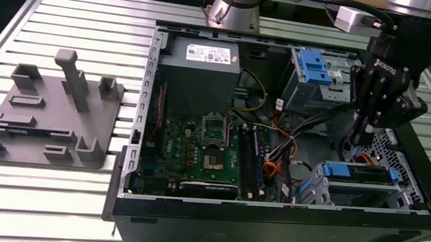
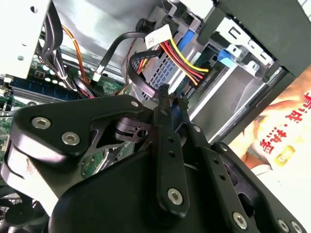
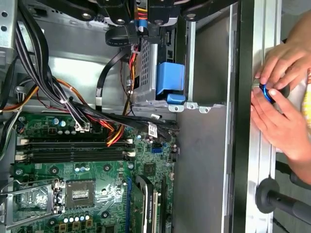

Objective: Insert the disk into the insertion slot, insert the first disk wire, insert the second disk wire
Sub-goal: 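Insert the second disk wire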

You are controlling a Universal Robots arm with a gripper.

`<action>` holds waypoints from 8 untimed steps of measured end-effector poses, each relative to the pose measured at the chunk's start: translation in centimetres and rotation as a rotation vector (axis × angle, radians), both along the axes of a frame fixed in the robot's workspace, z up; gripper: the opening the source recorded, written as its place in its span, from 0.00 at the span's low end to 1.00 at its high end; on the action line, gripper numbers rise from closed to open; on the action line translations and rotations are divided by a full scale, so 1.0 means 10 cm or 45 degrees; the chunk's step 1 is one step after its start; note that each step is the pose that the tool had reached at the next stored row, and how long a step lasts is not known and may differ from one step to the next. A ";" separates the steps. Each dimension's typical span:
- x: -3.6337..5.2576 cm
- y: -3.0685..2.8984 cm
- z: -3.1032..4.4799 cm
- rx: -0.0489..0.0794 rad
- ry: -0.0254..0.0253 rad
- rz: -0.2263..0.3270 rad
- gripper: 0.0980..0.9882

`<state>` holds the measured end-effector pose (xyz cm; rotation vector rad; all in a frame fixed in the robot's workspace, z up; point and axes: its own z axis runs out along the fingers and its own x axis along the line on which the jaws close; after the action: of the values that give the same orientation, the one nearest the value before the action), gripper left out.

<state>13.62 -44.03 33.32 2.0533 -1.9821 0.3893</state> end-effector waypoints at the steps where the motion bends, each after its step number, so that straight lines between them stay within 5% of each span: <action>1: 0.005 0.000 0.000 0.008 0.0000 0.000 0.11; 8: 0.012 -0.010 0.005 0.131 0.0000 -0.002 0.11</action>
<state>13.74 -44.14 33.37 2.1120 -2.0438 0.2926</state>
